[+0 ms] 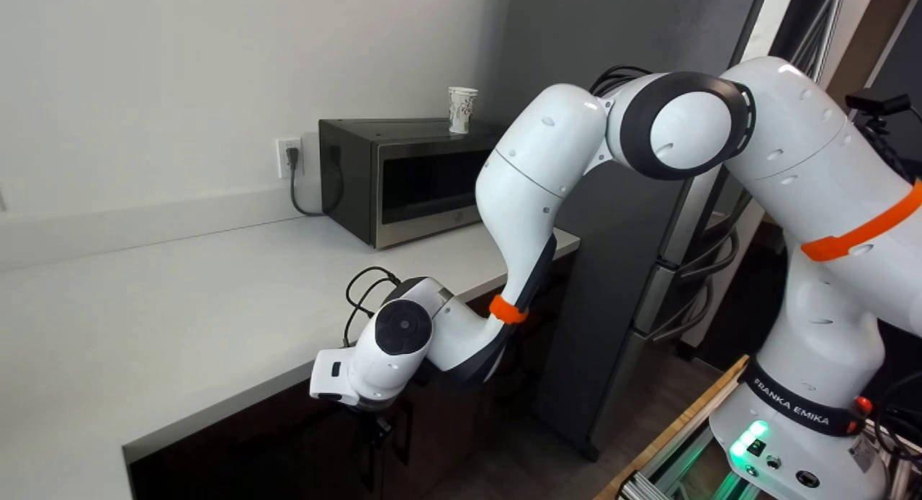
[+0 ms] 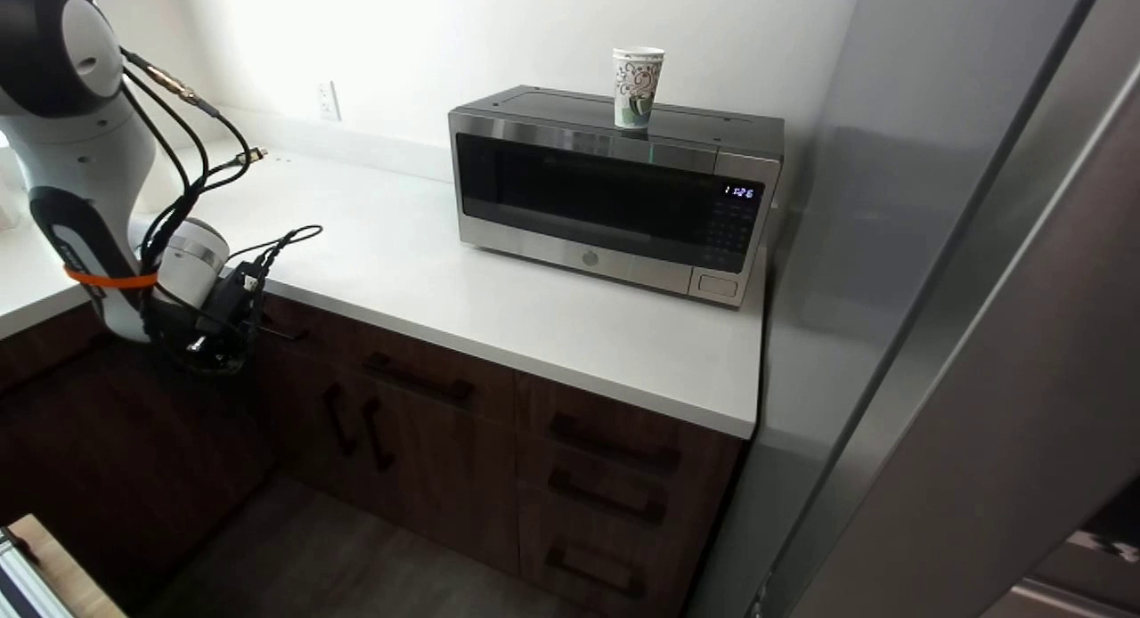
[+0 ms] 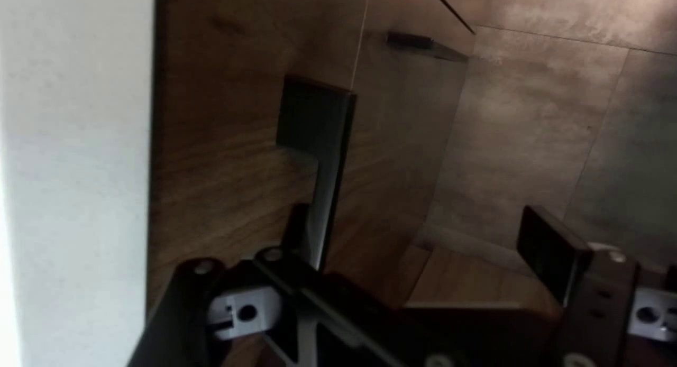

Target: Completely open the drawer to the left

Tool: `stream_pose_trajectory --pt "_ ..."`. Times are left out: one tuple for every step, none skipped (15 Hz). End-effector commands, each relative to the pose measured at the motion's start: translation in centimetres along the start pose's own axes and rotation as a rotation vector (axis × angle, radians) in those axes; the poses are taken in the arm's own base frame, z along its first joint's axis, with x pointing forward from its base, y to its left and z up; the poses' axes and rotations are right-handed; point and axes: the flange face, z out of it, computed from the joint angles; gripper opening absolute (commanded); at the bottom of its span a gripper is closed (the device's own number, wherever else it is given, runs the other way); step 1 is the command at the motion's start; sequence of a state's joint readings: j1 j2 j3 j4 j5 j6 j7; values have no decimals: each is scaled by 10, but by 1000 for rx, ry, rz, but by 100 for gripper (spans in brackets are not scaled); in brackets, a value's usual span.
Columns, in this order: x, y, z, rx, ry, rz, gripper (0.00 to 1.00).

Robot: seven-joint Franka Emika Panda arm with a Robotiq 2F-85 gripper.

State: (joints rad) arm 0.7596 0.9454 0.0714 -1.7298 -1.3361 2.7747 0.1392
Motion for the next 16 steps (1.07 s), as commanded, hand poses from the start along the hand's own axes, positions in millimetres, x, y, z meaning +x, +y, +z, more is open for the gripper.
stream_pose_trajectory --pt "9 -6 18 -28 34 -23 100" --pt "11 -7 21 -42 34 -36 100" --pt "11 -8 25 -46 33 -42 100" --pt "12 -10 28 -47 35 -44 100" --pt "12 -12 32 -52 35 -47 100" --pt "12 -12 34 -60 34 -51 100" --pt "12 -13 36 -71 30 -54 100" --pt "12 -13 38 -77 33 -53 100" --pt "12 -13 39 -87 33 -54 100" --pt "12 -12 38 -99 36 -54 100" --pt "13 -10 38 -113 40 -53 100" --pt "13 -9 37 -124 46 -50 100" --pt "13 -7 37 -135 45 -46 100" --pt "12 -7 39 -132 42 -38 100" --pt "11 -8 41 -128 43 -33 100" --pt "9 -10 42 -116 40 -23 100"
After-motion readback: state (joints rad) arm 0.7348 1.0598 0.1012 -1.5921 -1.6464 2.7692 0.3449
